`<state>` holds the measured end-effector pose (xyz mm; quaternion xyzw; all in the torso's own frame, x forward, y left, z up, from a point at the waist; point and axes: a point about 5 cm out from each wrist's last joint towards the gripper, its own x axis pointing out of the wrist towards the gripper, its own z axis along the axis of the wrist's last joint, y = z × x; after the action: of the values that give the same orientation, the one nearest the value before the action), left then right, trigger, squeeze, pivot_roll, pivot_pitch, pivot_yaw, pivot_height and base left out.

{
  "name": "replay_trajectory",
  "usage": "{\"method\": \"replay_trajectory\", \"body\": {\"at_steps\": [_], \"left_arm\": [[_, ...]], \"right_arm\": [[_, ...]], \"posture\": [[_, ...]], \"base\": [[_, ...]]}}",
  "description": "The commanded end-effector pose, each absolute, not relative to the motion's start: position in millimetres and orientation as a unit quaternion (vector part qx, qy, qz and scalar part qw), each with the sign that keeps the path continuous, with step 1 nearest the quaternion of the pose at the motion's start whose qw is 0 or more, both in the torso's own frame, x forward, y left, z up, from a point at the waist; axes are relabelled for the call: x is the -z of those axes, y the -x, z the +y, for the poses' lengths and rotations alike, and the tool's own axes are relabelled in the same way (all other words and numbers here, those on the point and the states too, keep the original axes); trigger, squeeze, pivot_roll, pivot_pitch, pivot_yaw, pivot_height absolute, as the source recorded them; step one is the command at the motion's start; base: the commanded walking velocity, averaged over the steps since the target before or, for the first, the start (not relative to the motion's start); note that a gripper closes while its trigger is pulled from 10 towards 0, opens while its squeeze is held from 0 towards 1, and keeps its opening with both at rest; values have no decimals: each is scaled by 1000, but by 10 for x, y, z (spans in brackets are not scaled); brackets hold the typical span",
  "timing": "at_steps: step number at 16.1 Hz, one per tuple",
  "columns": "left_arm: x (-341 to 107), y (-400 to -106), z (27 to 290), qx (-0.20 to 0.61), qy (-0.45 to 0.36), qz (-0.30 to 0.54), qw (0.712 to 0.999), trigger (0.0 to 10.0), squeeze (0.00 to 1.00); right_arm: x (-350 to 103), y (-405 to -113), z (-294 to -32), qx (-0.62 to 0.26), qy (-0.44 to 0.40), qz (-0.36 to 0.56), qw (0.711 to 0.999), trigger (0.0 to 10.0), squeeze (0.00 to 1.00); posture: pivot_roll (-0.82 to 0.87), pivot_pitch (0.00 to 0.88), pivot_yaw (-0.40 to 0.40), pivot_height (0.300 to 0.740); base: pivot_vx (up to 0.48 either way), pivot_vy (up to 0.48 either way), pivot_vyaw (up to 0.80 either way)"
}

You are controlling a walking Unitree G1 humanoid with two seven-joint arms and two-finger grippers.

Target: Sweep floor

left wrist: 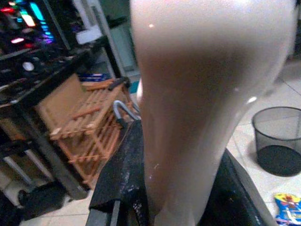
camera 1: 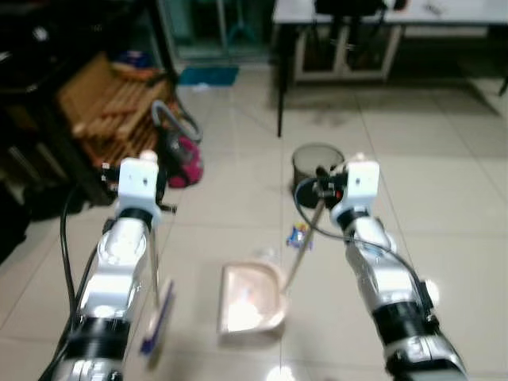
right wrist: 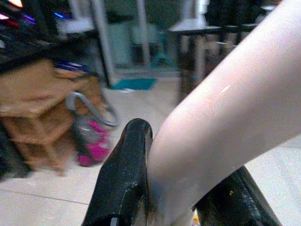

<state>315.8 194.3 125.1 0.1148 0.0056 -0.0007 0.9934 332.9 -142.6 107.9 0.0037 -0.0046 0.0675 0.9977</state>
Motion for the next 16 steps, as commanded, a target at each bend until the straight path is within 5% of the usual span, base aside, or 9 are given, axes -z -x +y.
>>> {"method": "replay_trajectory", "body": {"at_steps": [1,16], "left_arm": [[-1375,-3189,1959,2,-118,-27,993,10000,0],[-1211,-3198,1972,-5,-121,-41,992,10000,0]], "right_arm": [[-1214,-3378,-1473,-53,12,-38,998,10000,0],[-1185,-3418,-1875,-5,100,-51,994,10000,0]], "posture": [[-42,1,76,740],[-37,131,75,740]], "base": [[337,0,0],[45,0,0]]}}
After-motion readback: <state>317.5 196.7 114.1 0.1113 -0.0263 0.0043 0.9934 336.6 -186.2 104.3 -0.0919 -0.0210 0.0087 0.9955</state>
